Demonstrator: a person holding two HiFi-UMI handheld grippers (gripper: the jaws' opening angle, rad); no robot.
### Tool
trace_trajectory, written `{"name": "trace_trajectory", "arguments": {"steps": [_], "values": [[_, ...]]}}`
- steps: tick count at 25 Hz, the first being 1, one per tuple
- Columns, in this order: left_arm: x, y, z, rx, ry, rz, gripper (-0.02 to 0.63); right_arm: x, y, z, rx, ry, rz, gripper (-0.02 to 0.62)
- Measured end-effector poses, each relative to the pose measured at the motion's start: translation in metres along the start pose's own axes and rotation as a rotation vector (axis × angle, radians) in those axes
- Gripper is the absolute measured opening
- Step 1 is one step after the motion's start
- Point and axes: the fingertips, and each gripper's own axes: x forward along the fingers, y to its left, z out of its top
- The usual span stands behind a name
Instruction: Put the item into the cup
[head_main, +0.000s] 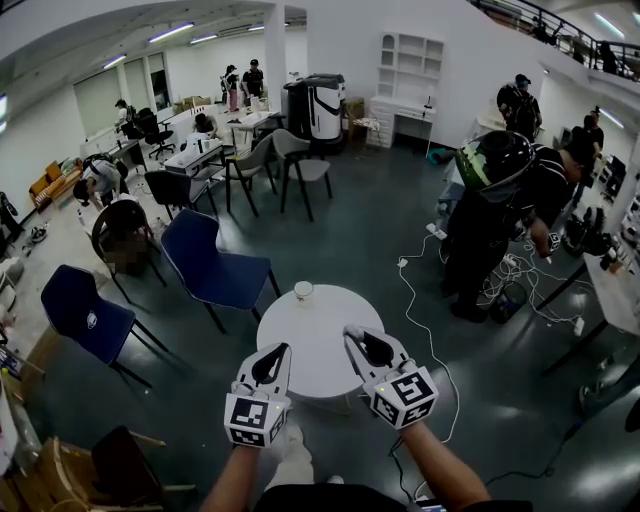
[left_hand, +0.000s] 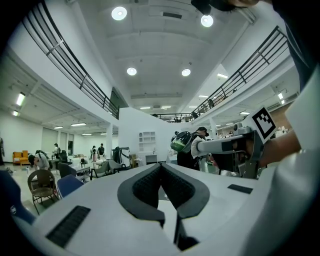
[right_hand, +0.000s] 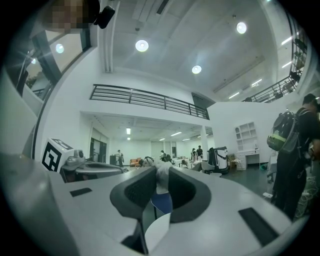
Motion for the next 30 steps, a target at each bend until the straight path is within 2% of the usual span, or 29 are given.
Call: {"name": "trace_trajectory", "arguments": {"steps": [11,30], "values": [[0.048,0.033,-0.006,0.000,0.018,-0.008,0.014,0.049,-0.031,-0.003,0.006,0.004,-0.004,0.076],[0.150,0.145,-0.025,-0.028,0.034,-0.021,0.014,0.189,-0.087,-0.013,0.035,0.012,-0.031,0.076]]}}
